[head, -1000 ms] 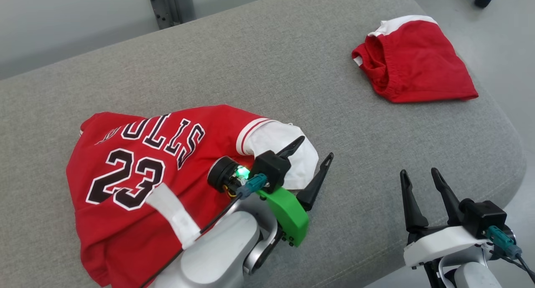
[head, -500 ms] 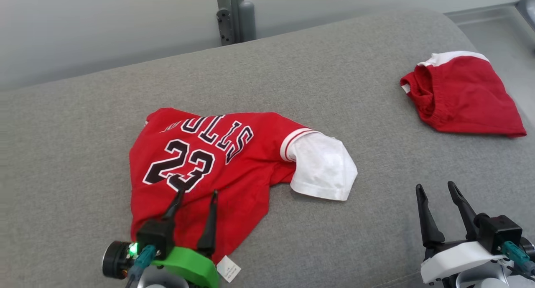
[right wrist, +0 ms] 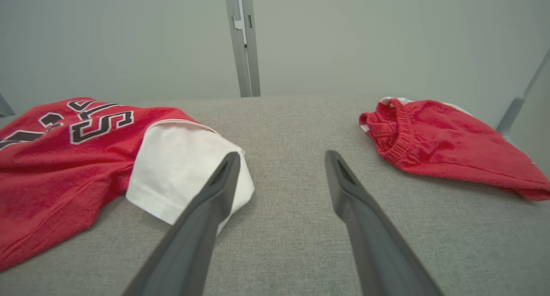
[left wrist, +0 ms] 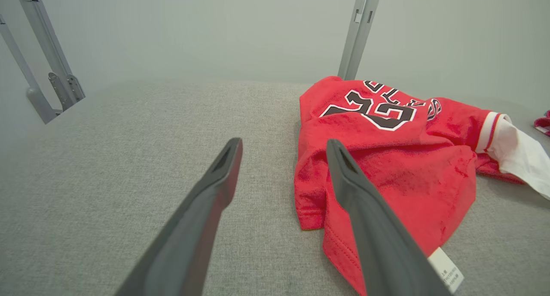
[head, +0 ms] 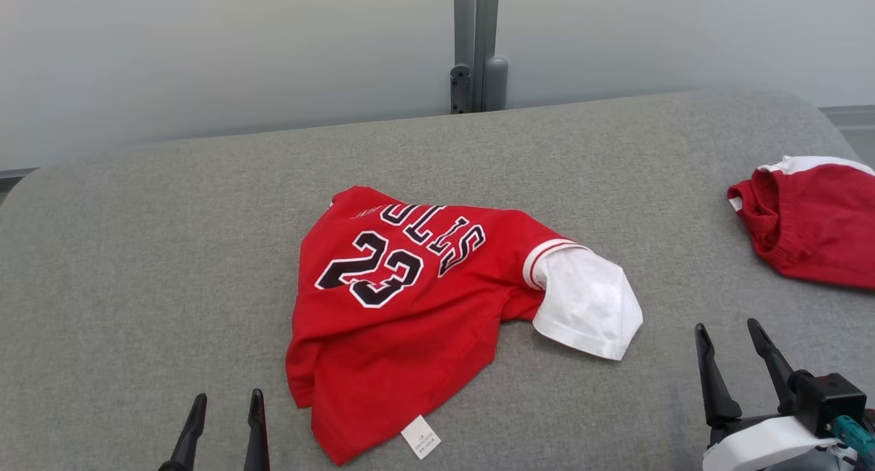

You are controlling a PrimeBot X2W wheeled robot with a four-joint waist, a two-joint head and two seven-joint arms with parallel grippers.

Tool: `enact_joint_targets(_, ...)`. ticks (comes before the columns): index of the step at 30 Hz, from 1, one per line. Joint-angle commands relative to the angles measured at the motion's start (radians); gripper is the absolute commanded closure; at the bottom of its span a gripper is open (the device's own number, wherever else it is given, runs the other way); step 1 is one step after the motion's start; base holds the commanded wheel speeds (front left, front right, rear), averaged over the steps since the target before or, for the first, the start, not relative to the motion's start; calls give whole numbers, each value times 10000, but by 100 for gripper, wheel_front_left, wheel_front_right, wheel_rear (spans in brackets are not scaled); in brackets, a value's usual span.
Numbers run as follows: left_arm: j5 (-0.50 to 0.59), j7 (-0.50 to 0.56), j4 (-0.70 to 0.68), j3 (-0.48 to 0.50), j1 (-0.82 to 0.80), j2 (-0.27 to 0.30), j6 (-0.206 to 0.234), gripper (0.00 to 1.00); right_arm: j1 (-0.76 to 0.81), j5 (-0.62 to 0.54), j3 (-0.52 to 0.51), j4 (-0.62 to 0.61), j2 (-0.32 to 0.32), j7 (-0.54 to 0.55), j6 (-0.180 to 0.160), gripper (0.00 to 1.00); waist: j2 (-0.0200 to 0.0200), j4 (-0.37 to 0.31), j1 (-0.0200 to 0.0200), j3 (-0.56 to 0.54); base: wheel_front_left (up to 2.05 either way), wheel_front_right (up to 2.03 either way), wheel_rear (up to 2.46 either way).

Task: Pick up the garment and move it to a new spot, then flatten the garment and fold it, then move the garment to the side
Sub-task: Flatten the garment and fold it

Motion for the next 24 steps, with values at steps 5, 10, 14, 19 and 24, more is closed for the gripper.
enact_joint_targets(5,44,3,1263,-14,75,-795,-1575,0,35,-47,213,73,53,-2,0,0,0,258,0,-200,0,0,0)
enact_joint_targets(10,-273,117,3005,-716,-572,-1068,-1959,0,-79,24,352,112,55,-2,-1,0,0,80,0,-153,0,0,0)
enact_joint_targets(14,-927,596,3993,-1022,-1070,-1260,-2037,0,-132,49,360,112,33,-2,0,0,0,-132,0,-64,0,0,0)
enact_joint_targets(19,-1223,792,4671,-1088,-1601,-1238,-2049,0,-108,55,309,122,45,-2,0,0,0,-436,0,56,0,0,0)
enact_joint_targets(24,-1481,492,4778,-999,-1808,-1235,-2060,11,-52,74,250,93,47,-2,-1,0,0,-607,0,152,0,0,0)
